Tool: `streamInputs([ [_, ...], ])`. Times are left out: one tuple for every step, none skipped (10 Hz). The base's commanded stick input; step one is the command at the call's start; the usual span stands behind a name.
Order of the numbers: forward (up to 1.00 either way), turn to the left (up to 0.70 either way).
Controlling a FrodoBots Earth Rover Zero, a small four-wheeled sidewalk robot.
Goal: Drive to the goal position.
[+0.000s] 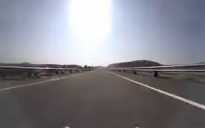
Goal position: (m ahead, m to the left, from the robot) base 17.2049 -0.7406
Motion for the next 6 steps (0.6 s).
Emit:
streamInputs([
  [1.00,0.02],
  [1.00,0.00],
  [1.00,0.00],
  [1.00,0.00],
  [1.00,-0.02],
  [1.00,-0.15],
])
